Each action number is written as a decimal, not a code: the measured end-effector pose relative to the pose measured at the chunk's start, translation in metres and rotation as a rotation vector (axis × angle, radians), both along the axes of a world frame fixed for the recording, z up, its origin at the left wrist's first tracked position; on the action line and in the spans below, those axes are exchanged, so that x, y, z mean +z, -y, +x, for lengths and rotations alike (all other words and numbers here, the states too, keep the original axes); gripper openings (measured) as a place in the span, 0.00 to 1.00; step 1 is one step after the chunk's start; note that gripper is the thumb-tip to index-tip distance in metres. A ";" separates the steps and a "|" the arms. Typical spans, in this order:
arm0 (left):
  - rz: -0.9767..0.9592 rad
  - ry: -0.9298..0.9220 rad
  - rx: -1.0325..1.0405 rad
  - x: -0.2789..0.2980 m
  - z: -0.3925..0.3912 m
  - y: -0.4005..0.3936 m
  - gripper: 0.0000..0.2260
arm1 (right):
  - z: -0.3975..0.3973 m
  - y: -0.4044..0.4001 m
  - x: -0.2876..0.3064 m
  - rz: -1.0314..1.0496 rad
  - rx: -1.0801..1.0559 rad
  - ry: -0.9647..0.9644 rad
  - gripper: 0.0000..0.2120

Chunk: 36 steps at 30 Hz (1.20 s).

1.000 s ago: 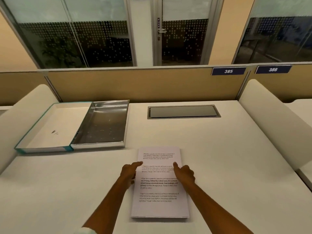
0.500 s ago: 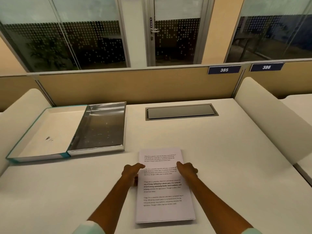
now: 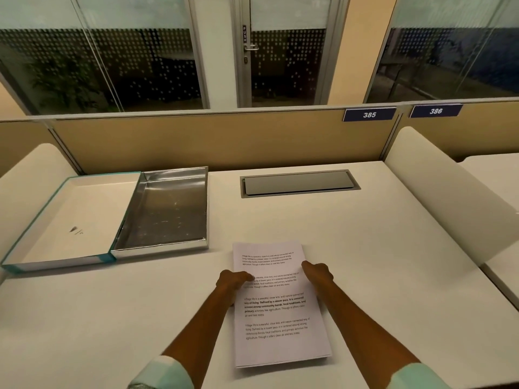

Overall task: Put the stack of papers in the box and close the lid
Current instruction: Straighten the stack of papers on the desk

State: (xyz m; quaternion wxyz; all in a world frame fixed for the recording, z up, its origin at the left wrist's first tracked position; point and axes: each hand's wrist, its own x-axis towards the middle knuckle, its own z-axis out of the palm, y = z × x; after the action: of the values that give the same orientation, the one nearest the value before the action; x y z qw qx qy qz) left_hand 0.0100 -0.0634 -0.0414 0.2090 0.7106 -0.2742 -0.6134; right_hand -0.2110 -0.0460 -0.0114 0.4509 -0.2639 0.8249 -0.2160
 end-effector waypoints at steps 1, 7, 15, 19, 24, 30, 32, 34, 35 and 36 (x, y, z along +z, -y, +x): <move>-0.004 -0.001 -0.006 0.005 -0.001 -0.003 0.24 | 0.000 0.000 -0.001 -0.003 -0.008 0.007 0.10; -0.054 0.032 -0.016 0.032 -0.009 -0.014 0.17 | 0.008 0.000 -0.002 -0.031 -0.021 0.099 0.12; -0.079 -0.045 -0.014 0.041 -0.004 -0.022 0.11 | 0.010 -0.004 0.004 -0.043 0.005 0.086 0.18; -0.079 -0.011 -0.050 0.031 0.001 -0.020 0.14 | 0.008 -0.008 0.005 -0.063 0.003 0.124 0.17; -0.109 0.080 -0.066 0.013 0.006 -0.017 0.13 | 0.004 -0.009 0.003 -0.072 0.007 0.113 0.18; -0.150 0.124 0.017 0.003 0.004 -0.020 0.22 | -0.002 -0.009 -0.006 -0.061 0.012 0.125 0.22; -0.147 0.143 0.022 0.000 0.004 -0.020 0.23 | -0.002 -0.011 -0.008 -0.070 0.009 0.116 0.21; -0.144 0.143 0.021 0.003 0.004 -0.022 0.20 | 0.000 -0.013 -0.009 -0.077 -0.006 0.109 0.21; -0.149 0.134 0.029 0.006 0.004 -0.023 0.17 | 0.000 -0.013 -0.011 -0.078 -0.008 0.107 0.21; -0.160 0.130 0.041 0.008 0.004 -0.025 0.15 | 0.000 -0.014 -0.013 -0.084 -0.010 0.110 0.21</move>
State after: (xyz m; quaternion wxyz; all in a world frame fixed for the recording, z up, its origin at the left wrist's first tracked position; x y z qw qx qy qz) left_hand 0.0136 -0.0389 -0.0336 0.2593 0.7355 -0.3207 -0.5375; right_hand -0.2111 -0.0323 -0.0245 0.4829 -0.2662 0.7904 -0.2668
